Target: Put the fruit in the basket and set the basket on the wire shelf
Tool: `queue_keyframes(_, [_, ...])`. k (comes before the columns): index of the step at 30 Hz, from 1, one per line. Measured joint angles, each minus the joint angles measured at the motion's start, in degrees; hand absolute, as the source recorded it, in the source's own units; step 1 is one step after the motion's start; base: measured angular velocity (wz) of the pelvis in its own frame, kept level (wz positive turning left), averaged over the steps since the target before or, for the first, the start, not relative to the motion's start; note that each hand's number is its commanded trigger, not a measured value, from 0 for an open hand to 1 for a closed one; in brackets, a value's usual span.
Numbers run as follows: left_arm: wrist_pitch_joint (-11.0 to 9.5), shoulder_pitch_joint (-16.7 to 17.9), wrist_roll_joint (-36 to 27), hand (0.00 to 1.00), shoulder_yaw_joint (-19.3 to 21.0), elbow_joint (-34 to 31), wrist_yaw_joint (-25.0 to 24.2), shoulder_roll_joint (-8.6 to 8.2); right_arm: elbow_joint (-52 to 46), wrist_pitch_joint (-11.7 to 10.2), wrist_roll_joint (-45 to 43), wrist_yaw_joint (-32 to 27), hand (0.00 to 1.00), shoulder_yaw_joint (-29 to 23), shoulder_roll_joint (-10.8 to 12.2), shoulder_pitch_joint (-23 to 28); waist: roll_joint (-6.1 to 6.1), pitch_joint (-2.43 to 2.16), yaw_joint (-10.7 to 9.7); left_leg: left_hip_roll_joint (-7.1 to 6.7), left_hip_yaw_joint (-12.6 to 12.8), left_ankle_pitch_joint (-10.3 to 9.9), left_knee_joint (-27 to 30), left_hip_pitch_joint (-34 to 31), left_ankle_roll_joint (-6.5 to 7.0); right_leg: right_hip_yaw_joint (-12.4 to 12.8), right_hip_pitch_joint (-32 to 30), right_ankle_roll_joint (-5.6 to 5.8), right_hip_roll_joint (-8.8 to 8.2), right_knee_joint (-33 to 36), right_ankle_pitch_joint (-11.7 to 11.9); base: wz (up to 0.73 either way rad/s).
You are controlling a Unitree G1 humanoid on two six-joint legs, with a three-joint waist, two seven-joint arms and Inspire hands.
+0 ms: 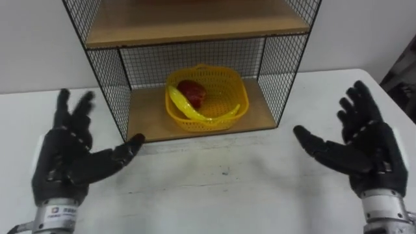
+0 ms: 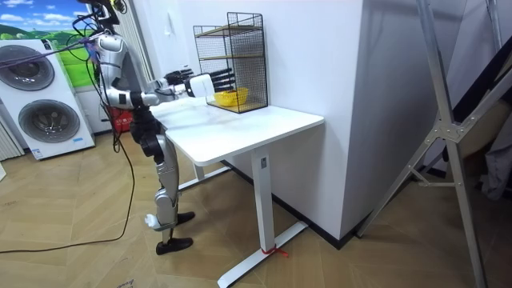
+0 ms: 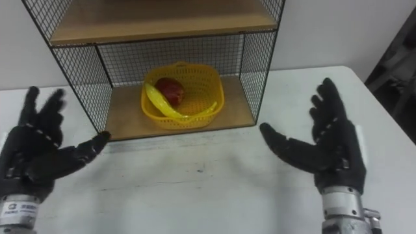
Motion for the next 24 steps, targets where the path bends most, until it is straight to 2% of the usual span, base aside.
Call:
queue_keyframes(1, [-1.32, -0.04, 0.61, 0.0, 3.01, -1.4, 3.01, 0.0, -0.88, -0.85, -1.56, -2.75, 0.0, -1.85, 0.0, -0.14, 0.08, 0.06, 0.24, -0.02, -0.03, 0.06, -0.09, -0.06, -0.06, -0.09, -0.11, -0.01, -0.01, 0.01, -0.01, 0.0])
queue_keyframes(3, [-1.67, -0.06, 2.59, 0.0, 8.16, -4.71, 7.87, 0.0, -2.82, -1.31, -4.44, -7.14, 0.0, -5.59, -0.02, -0.47, 0.21, 0.09, 0.59, -0.03, -0.06, 0.08, -0.02, -0.28, -0.08, -0.08, -0.34, -0.02, 0.01, 0.05, 0.0, 0.0])
queue_keyframes(4, [-2.64, -0.19, 4.07, 0.0, 11.79, -6.98, 10.84, 0.0, -3.74, -2.29, -6.03, -10.45, 0.0, -8.8, -0.16, -0.53, 0.19, 0.08, 1.18, -0.02, -0.04, 0.08, 0.0, -0.45, -0.08, -0.1, -0.47, -0.03, 0.02, 0.03, 0.02, 0.0])
queue_keyframes(5, [-3.99, -0.21, 5.76, 0.0, 15.62, -9.2, 13.95, 0.0, -5.01, -2.63, -6.74, -13.98, 0.0, -11.99, -0.82, -0.83, 0.16, 0.0, 1.65, -0.03, -0.07, 0.08, -0.03, -0.66, -0.08, -0.1, -0.72, -0.03, 0.01, 0.05, 0.01, 0.0])
queue_keyframes(6, [-4.63, -0.29, 6.37, 0.0, 17.66, -10.16, 15.72, 0.0, -5.51, -3.08, -6.82, -15.86, 0.0, -13.6, -1.45, -1.01, 0.2, -0.05, 1.84, -0.04, -0.12, 0.09, -0.02, -0.74, -0.08, -0.21, -0.78, -0.03, -0.03, 0.05, 0.01, 0.04])
queue_keyframes(8, [-7.33, -0.8, 7.35, 0.0, 25.86, -12.89, 23.17, 0.69, -7.21, -5.13, -6.96, -23.02, 0.0, -20.46, -5.33, -1.07, 0.22, -0.03, 2.57, -0.12, -0.4, 0.1, 0.0, -0.82, -0.07, -0.55, -0.77, -0.01, -0.13, 0.18, -0.04, 0.06])
queue_keyframes(9, [-7.74, -0.87, 7.51, 0.0, 27.46, -13.15, 24.76, 1.12, -7.29, -5.57, -6.94, -24.48, 0.0, -21.8, -6.37, -1.1, 0.16, -0.04, 2.77, -0.13, -0.45, 0.1, 0.03, -0.84, -0.07, -0.56, -0.77, -0.01, -0.13, 0.19, -0.09, 0.05])
queue_keyframes(10, [-8.21, -1.06, 7.67, 0.0, 30.72, -13.5, 28.66, 2.63, -7.27, -6.25, -6.94, -27.79, 0.0, -24.89, -8.92, -1.47, 0.1, -0.21, 3.06, -0.17, -0.57, 0.09, 0.12, -0.88, -0.07, -0.58, -0.73, 0.05, -0.14, 0.23, -0.25, 0.08])
queue_keyframes(11, [-8.44, -1.45, 7.81, 0.0, 33.61, -13.5, 32.41, 4.33, -7.24, -6.85, -7.51, -30.99, 0.0, -27.44, -10.78, -2.35, 0.36, -0.36, 3.06, -0.18, -0.83, 0.09, 0.22, -0.97, -0.08, -0.74, -0.69, 0.09, -0.15, 0.23, -0.4, 0.1])
queue_keyframes(12, [-8.55, -1.74, 7.88, 0.0, 34.96, -13.5, 34.18, 5.17, -7.24, -7.16, -8.15, -32.38, 0.0, -28.68, -11.29, -2.81, 0.31, -0.49, 3.04, -0.17, -1.01, 0.08, 0.34, -1.02, -0.09, -0.86, -0.64, 0.08, -0.16, 0.29, -0.49, 0.16])
queue_keyframes(14, [-9.0, -2.52, 8.06, 0.0, 39.79, -13.4, 40.97, 8.6, -6.81, -8.55, -8.07, -37.37, 0.0, -33.4, -12.42, -2.77, 0.05, -0.56, 2.83, -0.14, -1.94, -0.05, 1.23, -1.82, -0.19, -1.93, -0.65, -0.01, -0.13, 0.31, -0.62, 0.21])
queue_keyframes(17, [-8.91, -2.27, 8.16, 0.0, 44.82, -11.06, 47.45, 11.38, -6.25, -8.2, -6.73, -43.02, 0.0, -38.04, -12.82, -2.47, -0.06, -0.53, 2.82, -0.18, -2.24, -0.28, 1.65, -2.26, -0.28, -2.0, -1.57, 0.0, -0.54, 2.07, -1.72, 0.07])
queue_keyframes(20, [-8.48, -0.34, 5.65, 0.0, 48.28, -7.15, 52.56, 11.55, -3.23, -7.31, -1.65, -48.47, 0.0, -41.73, -13.3, -0.95, -0.21, -0.56, 2.69, -0.24, -2.22, -0.45, 1.98, -3.39, -0.27, -2.18, -2.99, -0.13, -0.8, 3.36, -2.23, 0.01])
queue_keyframes(21, [-8.0, 0.01, 4.34, 0.0, 48.77, -5.96, 53.49, 11.55, -2.53, -6.84, -0.58, -49.67, 0.0, -42.5, -13.29, -0.62, -0.18, -0.53, 2.69, -0.27, -2.29, -0.45, 2.03, -3.7, -0.27, -2.32, -3.21, -0.13, -0.82, 3.35, -2.25, 0.03])
queue_keyframes(22, [-6.91, 0.47, 1.95, 0.0, 49.45, -3.75, 55.36, 11.54, -0.91, -6.01, 1.68, -51.51, 0.0, -43.72, -13.28, 1.16, -0.55, -0.74, 2.65, -0.27, -2.35, -0.45, 2.04, -4.14, -0.27, -2.43, -3.69, -0.14, -0.84, 3.42, -2.25, 0.06])
queue_keyframes(24, [-5.93, 1.3, -1.15, 0.0, 49.83, 0.14, 57.16, 11.54, 2.09, -4.66, 4.82, -53.05, 0.0, -44.69, -13.29, 2.68, -0.22, -0.45, 2.8, -0.29, -2.43, -0.44, 1.99, -4.5, -0.28, -2.38, -3.97, -0.16, -0.85, 3.44, -2.25, 0.02])
